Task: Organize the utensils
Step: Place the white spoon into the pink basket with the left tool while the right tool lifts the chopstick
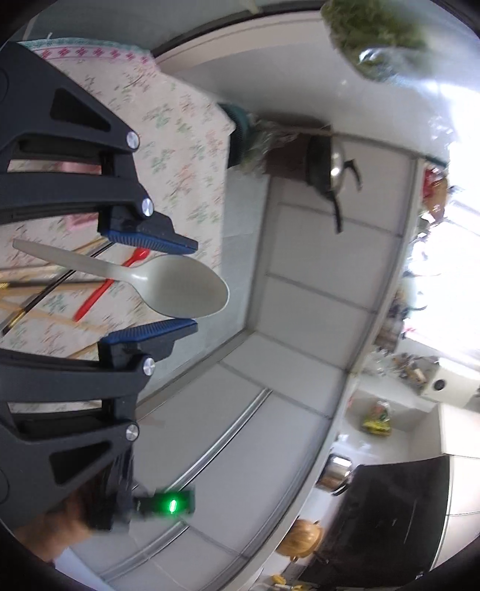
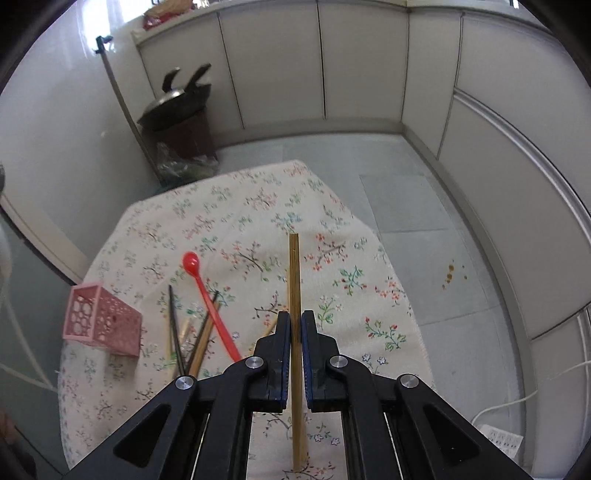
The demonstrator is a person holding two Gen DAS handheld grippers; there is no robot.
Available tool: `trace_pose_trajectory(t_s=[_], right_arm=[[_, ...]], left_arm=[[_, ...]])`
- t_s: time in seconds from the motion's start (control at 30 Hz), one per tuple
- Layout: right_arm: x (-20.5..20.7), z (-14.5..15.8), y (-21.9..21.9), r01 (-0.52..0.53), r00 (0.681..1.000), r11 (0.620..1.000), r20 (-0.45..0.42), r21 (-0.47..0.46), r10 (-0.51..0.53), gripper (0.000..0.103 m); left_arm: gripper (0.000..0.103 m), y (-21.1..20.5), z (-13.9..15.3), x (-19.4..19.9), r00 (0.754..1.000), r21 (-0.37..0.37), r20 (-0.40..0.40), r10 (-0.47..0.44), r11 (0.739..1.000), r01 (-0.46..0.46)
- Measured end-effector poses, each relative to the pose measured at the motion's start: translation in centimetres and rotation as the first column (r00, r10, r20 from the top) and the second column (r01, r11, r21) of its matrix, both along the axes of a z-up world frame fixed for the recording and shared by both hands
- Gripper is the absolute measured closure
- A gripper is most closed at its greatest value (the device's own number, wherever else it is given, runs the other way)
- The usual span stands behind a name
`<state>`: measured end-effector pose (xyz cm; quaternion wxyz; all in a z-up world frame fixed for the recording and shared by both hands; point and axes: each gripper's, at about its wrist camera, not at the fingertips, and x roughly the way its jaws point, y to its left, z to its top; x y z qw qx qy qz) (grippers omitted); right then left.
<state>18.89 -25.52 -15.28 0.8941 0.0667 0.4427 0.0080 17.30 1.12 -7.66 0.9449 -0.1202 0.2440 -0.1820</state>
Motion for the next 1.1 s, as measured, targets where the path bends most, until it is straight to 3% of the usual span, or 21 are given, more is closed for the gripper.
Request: trace_pose_trajectory(t_s=[0.13, 0.33, 0.47, 0.73, 0.9, 1.1], right_arm=[[-1.3, 2.5, 0.7, -0.028, 0.996, 0.999, 0.087, -0.022, 0.029, 0.097], [-1.9, 4.8, 1.5, -0.044, 0.986, 0.999, 0.159, 0.005, 0.043, 0.097], [-1.9, 5.4, 2.1, -0.059, 0.983, 0.998, 0.174, 0.029, 0.053, 0.097], [-1.9, 5.6, 2.7, -0.086, 0.981, 0.994, 0.178, 0.062, 0.074, 0.097], [-1.9, 5.9, 3.4, -0.104, 0.980, 0.991, 0.178, 0.082, 0.088, 0.097], [-2.1, 7.5, 4.8, -0.147, 0.969, 0.983, 0.214, 0.107, 0.121, 0.097]], left_arm=[[0.065, 1.2, -1.2, 1.6, 0.990, 0.005, 0.072, 0.120, 0.993, -0.121], [0.065, 2.1, -2.6, 3.8, 0.975, -0.046, 0.065, 0.211, 0.977, -0.208], [0.065, 1.9, -3.6, 4.5, 0.965, -0.041, 0.066, 0.252, 0.967, -0.250], [0.065, 1.3, -5.8, 5.0, 0.969, 0.022, 0.011, 0.247, 0.969, -0.247], [0.060, 0.8, -6.0, 5.4, 0.978, 0.070, -0.093, 0.189, 0.981, -0.183], [0.053, 1.4, -4.9, 4.3, 0.968, 0.128, -0.182, 0.174, 0.980, -0.152]])
